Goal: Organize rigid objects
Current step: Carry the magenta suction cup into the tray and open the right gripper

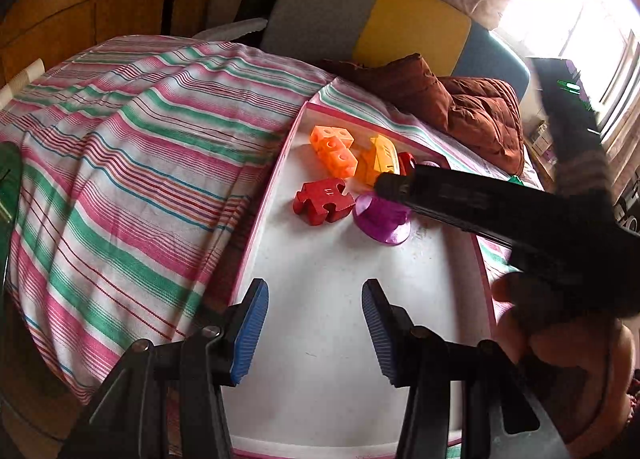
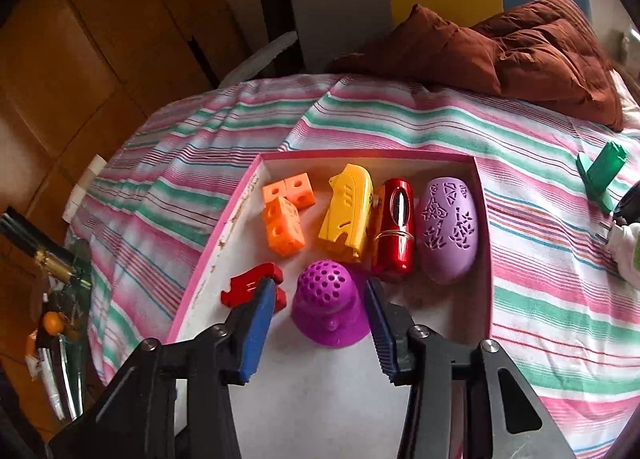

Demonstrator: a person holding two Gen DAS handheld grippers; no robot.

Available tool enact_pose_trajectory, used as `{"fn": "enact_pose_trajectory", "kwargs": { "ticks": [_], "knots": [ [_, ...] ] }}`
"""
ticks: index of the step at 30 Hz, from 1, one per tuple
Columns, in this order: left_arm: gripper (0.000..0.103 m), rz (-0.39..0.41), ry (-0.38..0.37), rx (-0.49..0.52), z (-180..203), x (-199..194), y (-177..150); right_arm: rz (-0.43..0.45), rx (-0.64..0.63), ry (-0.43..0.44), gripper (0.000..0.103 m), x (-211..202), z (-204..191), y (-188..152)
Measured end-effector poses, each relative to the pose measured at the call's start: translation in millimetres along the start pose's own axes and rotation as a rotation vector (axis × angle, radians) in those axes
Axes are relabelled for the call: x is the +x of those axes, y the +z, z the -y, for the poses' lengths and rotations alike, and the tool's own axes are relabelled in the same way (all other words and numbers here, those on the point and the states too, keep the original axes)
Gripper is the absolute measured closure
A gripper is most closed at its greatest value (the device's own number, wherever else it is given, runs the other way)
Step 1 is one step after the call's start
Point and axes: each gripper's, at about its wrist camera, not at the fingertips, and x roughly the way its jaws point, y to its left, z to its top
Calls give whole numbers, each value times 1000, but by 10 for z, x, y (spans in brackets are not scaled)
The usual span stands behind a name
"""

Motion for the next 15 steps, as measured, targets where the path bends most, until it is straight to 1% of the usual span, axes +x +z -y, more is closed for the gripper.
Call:
{"fn": "enact_pose_trajectory", "kwargs": {
  "ticks": [4,7,10,15],
  "knots": [
    [54,2,-7,6,18,1,-8,19,-28,0,56,-203,17,-96],
    [54,-1,-36,16,40,1,-18,30,-19,-13,55,-347,88,-168],
    [54,-6,-61,41,93,2,-35,51,-5,-30,53,-508,176,-219],
    [54,-4,-90,89,211,-5,-78,93,-31,-107,50,-748,306,-272]
  ]
}}
